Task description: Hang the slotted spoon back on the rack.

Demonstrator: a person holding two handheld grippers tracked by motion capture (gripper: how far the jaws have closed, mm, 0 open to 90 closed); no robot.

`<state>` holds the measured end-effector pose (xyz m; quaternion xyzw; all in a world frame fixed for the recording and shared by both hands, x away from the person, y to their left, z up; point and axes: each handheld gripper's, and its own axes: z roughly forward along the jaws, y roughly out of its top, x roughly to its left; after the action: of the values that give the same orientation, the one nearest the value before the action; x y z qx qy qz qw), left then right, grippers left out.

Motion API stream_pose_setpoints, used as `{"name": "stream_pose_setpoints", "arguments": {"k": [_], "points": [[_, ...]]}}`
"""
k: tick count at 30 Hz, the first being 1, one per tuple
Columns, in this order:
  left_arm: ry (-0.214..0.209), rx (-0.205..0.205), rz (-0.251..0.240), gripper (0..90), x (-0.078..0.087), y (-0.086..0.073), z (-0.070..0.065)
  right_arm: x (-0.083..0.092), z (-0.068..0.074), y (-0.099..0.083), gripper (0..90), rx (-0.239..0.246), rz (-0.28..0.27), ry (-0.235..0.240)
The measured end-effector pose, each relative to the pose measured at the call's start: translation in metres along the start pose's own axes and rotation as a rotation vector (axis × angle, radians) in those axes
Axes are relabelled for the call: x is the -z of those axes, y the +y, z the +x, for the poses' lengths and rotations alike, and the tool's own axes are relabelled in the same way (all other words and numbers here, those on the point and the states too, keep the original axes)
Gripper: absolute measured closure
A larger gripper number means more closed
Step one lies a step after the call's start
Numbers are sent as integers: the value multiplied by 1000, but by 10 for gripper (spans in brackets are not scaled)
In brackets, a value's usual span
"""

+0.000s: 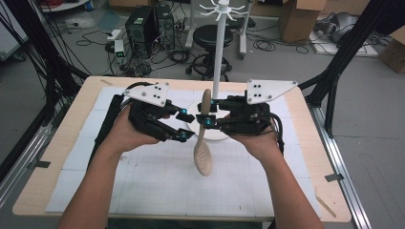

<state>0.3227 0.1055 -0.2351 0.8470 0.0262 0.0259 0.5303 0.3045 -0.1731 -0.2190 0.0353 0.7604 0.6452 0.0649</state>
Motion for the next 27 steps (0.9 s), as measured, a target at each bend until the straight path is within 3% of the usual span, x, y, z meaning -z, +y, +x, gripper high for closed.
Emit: {"name": "stream_pose_setpoints", "arguments": {"k": [6,13,21,23,27], "points": [[90,43,-25,403,23,-17,-2,15,-5,6,682,-9,4,-68],[151,57,-46,317,41,-41,-12,26,-15,12,683,-28,-1,-143],[216,96,-87,251,60,-78,-25,33,-31,22,683,-36,8,-167],[233,118,-116,207,65,-91,-27,35,-38,24,682,-43,8,-173],[251,115,-143,108,68,-106,-34,39,-50,29,683,-53,13,-191]]}}
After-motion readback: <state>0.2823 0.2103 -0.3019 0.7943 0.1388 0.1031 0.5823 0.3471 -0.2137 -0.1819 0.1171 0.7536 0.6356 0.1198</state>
